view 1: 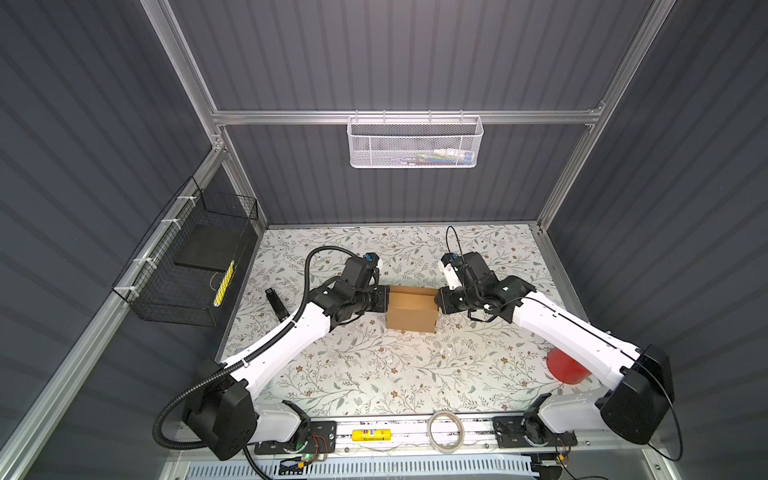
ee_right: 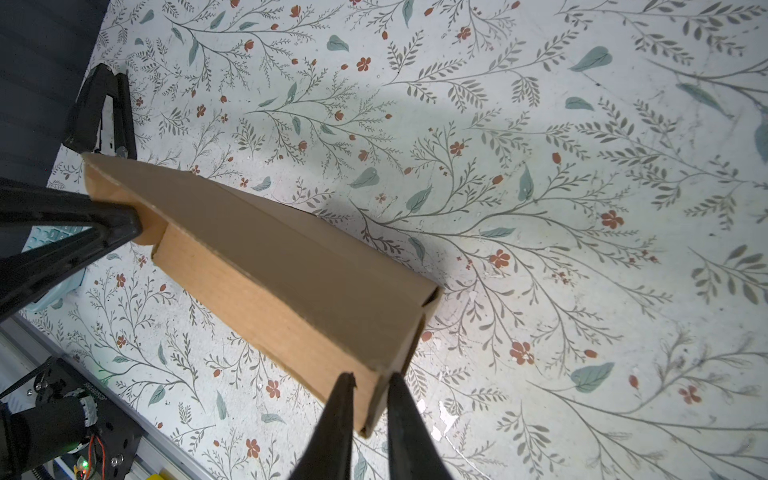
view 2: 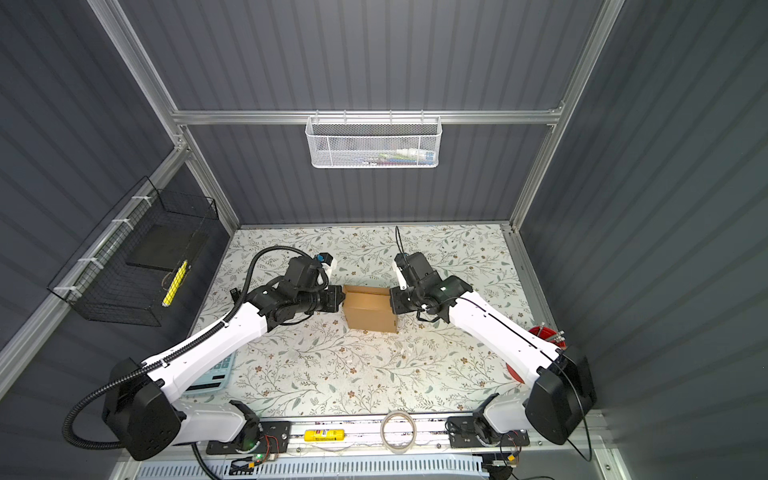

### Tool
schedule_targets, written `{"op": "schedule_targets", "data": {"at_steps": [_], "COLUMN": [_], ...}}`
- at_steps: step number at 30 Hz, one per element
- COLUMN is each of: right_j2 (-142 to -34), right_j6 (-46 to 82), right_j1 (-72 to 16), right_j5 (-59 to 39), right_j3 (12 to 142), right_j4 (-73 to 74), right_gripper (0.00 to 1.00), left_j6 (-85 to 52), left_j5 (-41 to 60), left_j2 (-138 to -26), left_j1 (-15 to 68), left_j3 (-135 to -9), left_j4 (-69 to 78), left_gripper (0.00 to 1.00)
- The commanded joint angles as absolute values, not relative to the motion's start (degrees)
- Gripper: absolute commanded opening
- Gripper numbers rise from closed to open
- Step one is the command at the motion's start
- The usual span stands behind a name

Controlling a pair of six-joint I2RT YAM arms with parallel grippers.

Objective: Fold the paper box

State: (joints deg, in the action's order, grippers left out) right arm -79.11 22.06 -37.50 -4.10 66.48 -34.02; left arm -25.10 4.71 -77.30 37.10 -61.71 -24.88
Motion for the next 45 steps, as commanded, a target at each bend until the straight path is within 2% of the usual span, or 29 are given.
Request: {"op": "schedule_targets", "data": {"at_steps": [1,14,45], "right_j2": [-80.07,-79.98,-80.86], "right_j6": [22.03,21.93,22.78], "right_j1": [-38.06,-38.10,-38.06], "right_j5": [-4.86,-6.14,-9.49], "right_j3": [67.89,68.69,70.22], "right_j4": [-33.81,-33.51,-34.54], "right_gripper": [0.18,0.12,0.12], "left_j6": [-24.39,-24.17,-24.61], "left_j5": [7.82,8.31,10.72], "left_j2": [-77.63,-77.68,-78.84], "left_j1": [38.14,38.14,38.14], "left_j3": [-62.93,-64.00,-66.21], "left_j4": [-26.36,-26.97,-28.32], "left_gripper": [0.00,0.00,0.00]}}
